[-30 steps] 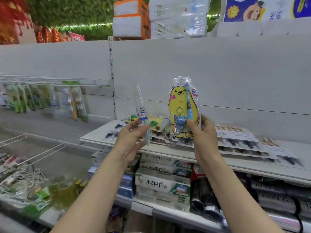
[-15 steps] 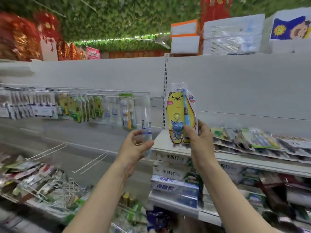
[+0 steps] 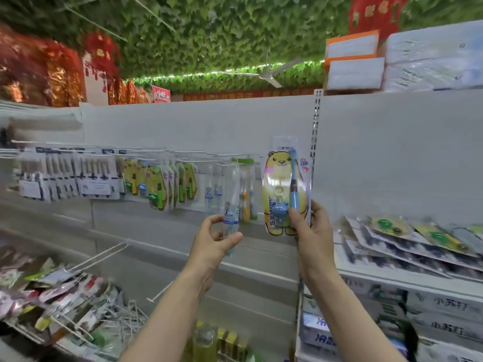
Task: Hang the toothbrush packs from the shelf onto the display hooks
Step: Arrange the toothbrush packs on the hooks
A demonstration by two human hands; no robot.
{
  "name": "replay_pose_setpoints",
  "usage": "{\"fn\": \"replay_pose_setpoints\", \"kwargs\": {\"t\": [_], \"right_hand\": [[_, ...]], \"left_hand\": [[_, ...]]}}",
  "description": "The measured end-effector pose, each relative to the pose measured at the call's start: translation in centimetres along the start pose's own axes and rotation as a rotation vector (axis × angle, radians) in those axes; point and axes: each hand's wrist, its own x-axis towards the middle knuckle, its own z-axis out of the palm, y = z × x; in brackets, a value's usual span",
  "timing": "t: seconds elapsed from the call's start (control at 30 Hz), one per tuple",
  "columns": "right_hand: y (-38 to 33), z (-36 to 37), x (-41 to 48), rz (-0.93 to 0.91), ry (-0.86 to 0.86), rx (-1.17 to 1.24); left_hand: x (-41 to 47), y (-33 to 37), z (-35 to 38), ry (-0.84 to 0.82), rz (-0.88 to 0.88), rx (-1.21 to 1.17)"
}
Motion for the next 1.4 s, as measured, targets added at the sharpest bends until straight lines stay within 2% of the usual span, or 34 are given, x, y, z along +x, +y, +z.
{"fn": "replay_pose_setpoints", "kwargs": {"t": [0.17,0.37,0.53,0.7,1.0,1.4], "right_hand": [[2.5,4.1,1.0,-0.004,0.048,0.035],[3.3,7.6,1.3,-0.048,0.124,-0.007],[4.7,10.9,-0.8,-0.057,0.241,-0.022],[6.4,14.7,-3.1,-0.070,0.315,-0.066],[8.5,19.1,-6.5,0.012,0.322,-0.126],[10.8,19.6,-5.8,0.022,0.313,-0.188]], "left_hand": [[4.4,-1.4,-3.2,-0.068,0.007,0.040],[7.4,-2.4,-6.1,-0.229,0.012,0.002],[8.1,-1.7,-8.9,-0.333,-0.105,-0.124],[9.1,-1.9,-13.5,-0.387,-0.122,-0.167],[10.8,-2.0,-18.4,-0.398,-0.119,-0.187],[14.3,-2.0,-19.2,-0.393,-0.160,-0.205]]}}
